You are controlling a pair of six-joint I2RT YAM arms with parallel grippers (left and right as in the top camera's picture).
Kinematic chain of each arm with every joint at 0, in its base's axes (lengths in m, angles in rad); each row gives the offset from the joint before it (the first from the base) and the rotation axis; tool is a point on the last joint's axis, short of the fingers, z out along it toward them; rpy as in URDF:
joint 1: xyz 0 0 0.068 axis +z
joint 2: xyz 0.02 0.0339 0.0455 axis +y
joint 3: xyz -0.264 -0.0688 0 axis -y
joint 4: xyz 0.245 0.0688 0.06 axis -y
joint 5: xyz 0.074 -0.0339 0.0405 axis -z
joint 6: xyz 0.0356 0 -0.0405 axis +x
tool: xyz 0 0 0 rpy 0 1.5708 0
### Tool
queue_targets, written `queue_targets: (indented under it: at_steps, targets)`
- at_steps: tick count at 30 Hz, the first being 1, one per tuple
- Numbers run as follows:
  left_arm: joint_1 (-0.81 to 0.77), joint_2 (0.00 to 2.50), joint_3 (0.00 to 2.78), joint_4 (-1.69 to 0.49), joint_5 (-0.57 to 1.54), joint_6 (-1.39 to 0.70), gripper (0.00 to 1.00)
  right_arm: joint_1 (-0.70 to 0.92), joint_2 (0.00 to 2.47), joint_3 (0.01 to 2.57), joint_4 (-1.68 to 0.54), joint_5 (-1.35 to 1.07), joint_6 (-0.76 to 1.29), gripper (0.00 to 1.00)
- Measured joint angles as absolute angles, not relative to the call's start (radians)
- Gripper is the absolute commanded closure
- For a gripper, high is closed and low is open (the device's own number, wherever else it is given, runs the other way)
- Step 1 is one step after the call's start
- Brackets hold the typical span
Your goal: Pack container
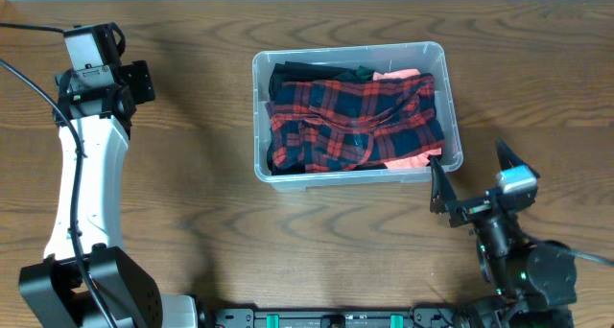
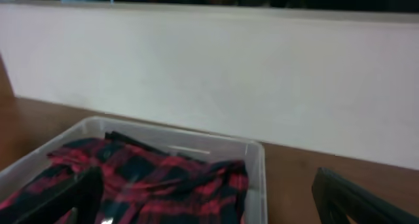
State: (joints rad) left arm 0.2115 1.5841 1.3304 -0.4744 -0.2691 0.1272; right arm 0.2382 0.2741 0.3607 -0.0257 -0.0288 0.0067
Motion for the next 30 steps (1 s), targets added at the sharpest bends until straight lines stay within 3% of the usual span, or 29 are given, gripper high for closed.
queue_targets:
  at_steps: [16,30]
  targets:
    - [0.212,1.584,1.330,-0.475,-0.269,0.127,0.02,0.175,0.057,0.079,0.118,-0.009,0.007,0.01]
    - [0.212,1.584,1.330,-0.475,-0.269,0.127,0.02,0.092,0.014,0.017,0.036,-0.047,0.003,0.01]
